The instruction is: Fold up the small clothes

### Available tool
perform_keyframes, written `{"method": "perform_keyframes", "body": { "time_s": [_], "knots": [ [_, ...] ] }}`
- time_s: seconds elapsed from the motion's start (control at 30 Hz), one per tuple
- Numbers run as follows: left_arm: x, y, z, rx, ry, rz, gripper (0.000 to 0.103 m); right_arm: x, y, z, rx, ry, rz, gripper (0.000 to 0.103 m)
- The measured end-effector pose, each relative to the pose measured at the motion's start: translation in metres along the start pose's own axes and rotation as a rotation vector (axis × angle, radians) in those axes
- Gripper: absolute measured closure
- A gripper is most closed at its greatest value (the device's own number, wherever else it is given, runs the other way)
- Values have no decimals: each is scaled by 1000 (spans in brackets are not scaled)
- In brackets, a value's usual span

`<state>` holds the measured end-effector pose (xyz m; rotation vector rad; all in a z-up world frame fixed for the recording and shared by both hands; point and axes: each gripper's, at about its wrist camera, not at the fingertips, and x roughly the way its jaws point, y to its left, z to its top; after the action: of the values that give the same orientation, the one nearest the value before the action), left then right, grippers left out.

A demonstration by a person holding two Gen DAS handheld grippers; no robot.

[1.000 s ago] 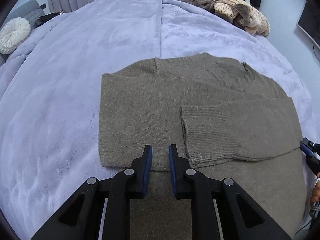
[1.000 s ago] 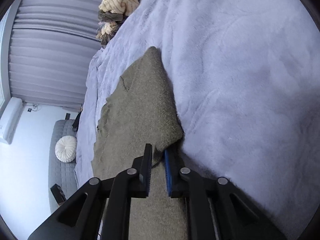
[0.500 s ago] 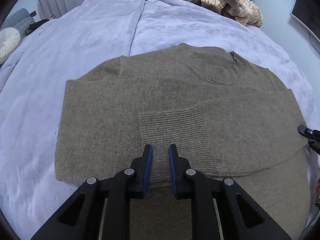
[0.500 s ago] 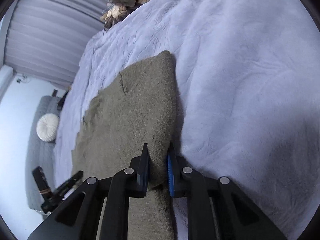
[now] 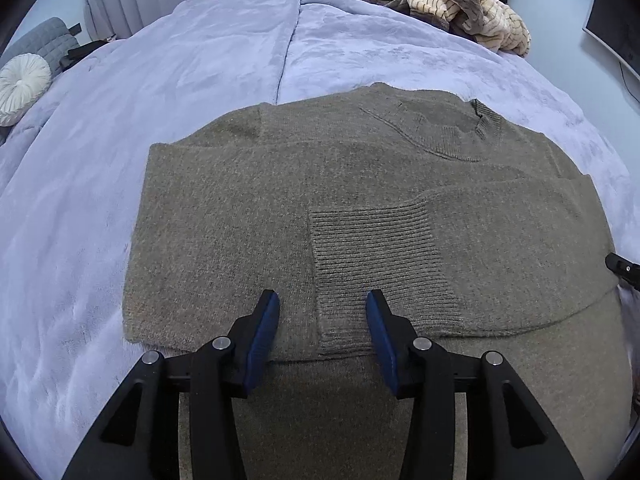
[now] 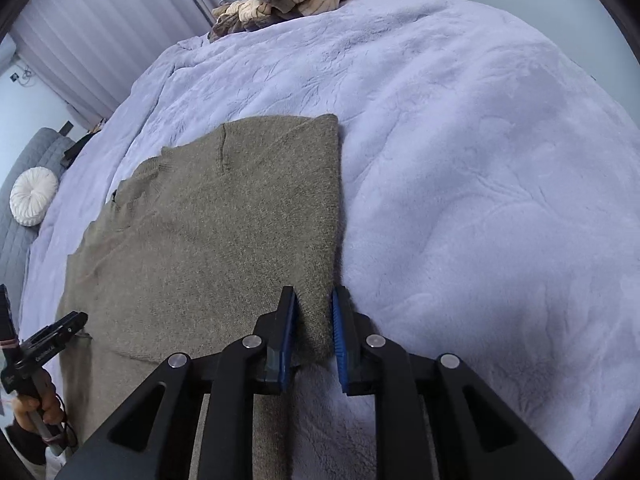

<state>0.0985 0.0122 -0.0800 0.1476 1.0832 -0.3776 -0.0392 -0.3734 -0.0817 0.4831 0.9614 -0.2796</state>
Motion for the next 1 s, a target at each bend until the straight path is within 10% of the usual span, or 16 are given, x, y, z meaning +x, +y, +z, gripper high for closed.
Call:
{"method": "perform_keyframes", "body": {
  "time_s": [0.3,0.73,0.87,1.0],
  "knots": [
    [-1,-3,1,2,0,15,55,-42,11,-8,34,-121,-15,83],
    [-17,6,-10,-25,-15,16,55,-5,30,-16,1,-1,16,80],
    [-31,11,-26,-37,-10,4,55,-24,21,-25,54,-16,131,52],
    [-49,14,-46,-40,-18,-11,55,-41,18,-43,93,-9,199,50]
  ]
}}
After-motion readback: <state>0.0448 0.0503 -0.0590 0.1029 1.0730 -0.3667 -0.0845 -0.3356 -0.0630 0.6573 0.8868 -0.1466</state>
